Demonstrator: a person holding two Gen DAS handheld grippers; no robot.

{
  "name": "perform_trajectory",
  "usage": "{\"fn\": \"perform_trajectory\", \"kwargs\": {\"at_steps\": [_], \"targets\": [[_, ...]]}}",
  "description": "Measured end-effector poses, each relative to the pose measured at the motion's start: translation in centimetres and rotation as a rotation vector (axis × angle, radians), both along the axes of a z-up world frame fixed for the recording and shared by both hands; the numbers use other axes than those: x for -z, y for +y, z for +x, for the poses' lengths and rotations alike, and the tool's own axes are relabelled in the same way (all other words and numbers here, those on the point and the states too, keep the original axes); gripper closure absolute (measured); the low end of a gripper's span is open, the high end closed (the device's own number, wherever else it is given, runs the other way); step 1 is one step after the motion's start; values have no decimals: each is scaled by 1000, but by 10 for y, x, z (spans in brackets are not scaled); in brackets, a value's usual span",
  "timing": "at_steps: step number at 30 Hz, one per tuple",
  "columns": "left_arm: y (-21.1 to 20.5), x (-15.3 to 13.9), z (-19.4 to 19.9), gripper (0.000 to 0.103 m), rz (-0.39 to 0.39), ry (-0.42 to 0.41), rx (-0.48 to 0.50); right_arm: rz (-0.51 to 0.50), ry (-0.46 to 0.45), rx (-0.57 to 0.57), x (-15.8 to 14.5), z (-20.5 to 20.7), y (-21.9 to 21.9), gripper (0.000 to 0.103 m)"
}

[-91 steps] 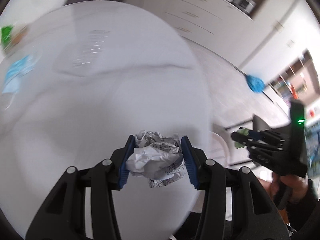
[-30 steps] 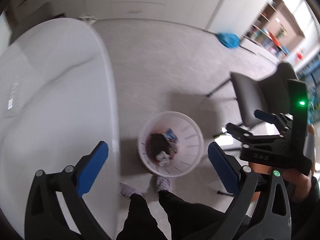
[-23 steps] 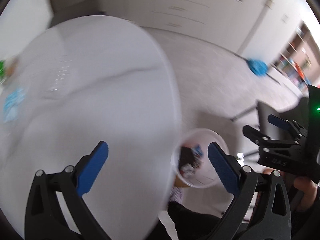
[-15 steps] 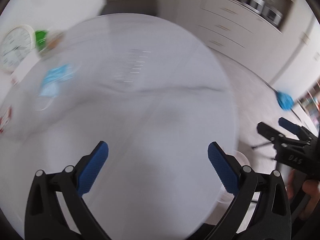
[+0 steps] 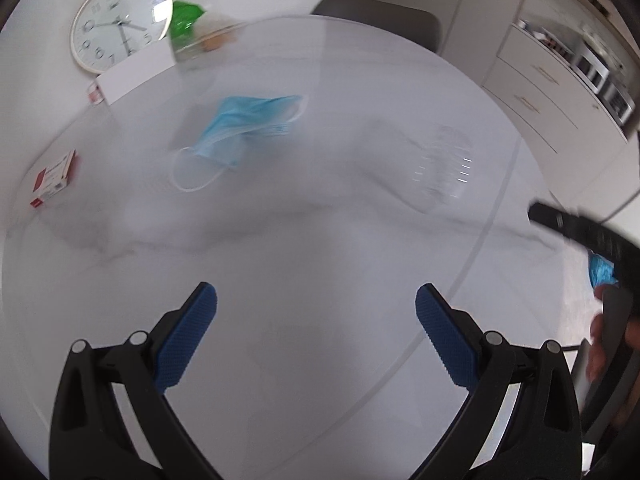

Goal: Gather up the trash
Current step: 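Grasp the clear plastic bottle with the right tool while the left tool grasps the blue face mask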

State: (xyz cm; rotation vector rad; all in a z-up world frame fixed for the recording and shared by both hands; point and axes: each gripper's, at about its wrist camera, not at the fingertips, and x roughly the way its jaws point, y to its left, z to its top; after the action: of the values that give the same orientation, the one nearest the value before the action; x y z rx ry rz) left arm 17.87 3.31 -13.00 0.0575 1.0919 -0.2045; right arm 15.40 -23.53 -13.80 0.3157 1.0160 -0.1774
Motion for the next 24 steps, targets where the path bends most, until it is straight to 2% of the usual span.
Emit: {"fn": "perform_trajectory", "kwargs": {"at_steps": [6, 10, 12, 15, 19, 24], "targets": [[38, 16, 41, 8, -16, 35, -70, 14, 29, 119, 22, 90, 24, 2], [54, 19, 71, 8, -48, 28, -121, -35, 113, 214, 49, 133, 28, 3], [56, 18, 89, 8, -60, 22, -137, -64, 164, 233, 63, 143, 28, 3], [57, 19, 124, 8, -65, 19, -167, -76, 194, 241, 74, 145, 26, 5], [60, 24, 173, 8, -123, 36, -197, -64, 218, 168, 85, 144, 25, 33], [60, 38, 225, 8, -89, 57, -172, -75, 209, 93, 86, 133, 23, 36]]}}
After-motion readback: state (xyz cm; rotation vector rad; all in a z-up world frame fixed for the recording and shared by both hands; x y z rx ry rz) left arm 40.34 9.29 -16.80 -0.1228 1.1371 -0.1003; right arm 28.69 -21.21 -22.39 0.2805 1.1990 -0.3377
